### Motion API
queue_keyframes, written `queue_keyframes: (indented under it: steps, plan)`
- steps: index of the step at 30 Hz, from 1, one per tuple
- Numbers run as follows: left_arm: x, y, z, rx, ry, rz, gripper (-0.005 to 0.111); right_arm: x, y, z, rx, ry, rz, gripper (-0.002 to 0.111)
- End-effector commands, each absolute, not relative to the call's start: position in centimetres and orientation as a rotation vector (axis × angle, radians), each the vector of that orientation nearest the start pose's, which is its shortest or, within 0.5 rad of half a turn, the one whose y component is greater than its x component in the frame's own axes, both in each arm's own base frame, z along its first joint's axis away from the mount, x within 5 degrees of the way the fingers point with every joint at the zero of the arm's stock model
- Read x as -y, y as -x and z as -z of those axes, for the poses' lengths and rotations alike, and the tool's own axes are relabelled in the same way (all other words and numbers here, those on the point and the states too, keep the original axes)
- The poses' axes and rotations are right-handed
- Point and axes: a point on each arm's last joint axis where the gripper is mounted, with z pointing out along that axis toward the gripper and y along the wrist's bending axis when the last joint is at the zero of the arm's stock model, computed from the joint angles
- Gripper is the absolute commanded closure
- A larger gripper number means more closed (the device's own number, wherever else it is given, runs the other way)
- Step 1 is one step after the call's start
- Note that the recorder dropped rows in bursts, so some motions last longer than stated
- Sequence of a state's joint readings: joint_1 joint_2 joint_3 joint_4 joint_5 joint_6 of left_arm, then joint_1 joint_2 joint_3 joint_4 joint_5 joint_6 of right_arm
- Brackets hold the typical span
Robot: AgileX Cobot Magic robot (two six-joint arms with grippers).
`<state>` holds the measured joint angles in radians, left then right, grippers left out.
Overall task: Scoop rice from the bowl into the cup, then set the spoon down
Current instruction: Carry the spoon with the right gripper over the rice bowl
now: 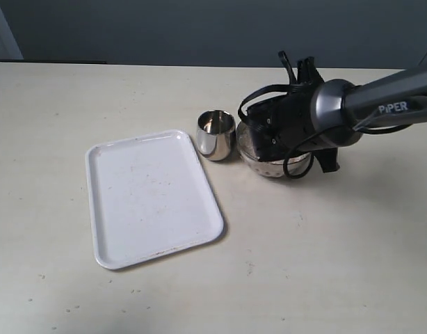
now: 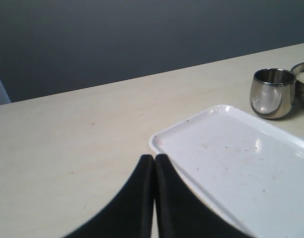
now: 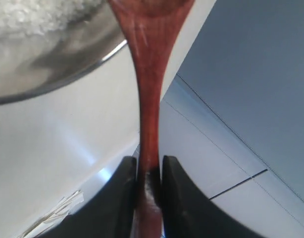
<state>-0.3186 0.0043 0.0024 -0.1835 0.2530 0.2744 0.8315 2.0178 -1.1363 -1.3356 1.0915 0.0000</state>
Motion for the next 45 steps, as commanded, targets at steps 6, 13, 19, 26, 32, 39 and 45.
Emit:
queue_keyframes:
  steps: [6,13,19,26,32,39,45]
  plan:
    - [2.1,-5.1,-19.2,-1.680,-0.389,0.207,0.106,-21.6,-30.6,-13.6,-1.680,1.990,1.513,0.109]
    - [2.1,-5.1,-19.2,-1.680,-0.389,0.207,0.106,-21.8,-30.5,-13.4,-1.690,1.995,1.486,0.109]
    - [2.1,-5.1,-19.2,-1.680,-0.389,0.207,0.106,-21.7,-30.2,-13.1,-1.744,1.994,1.441,0.109]
    - [2.1,-5.1,-19.2,-1.680,-0.389,0.207,0.106,-21.7,-29.7,-12.6,-1.856,1.985,1.341,0.109]
    - [2.1,-5.1,-19.2,-1.680,-0.389,0.207,0.106,-21.6,-29.4,-12.4,-1.923,1.972,1.307,0.109]
    - [2.1,-5.1,-19.2,-1.680,-0.389,0.207,0.106,-21.6,-29.2,-13.3,-1.953,1.938,1.261,0.109]
    - [2.1,-5.1,-19.2,-1.680,-0.389,0.207,0.106,-21.6,-28.8,-13.2,-2.040,1.912,1.191,0.109]
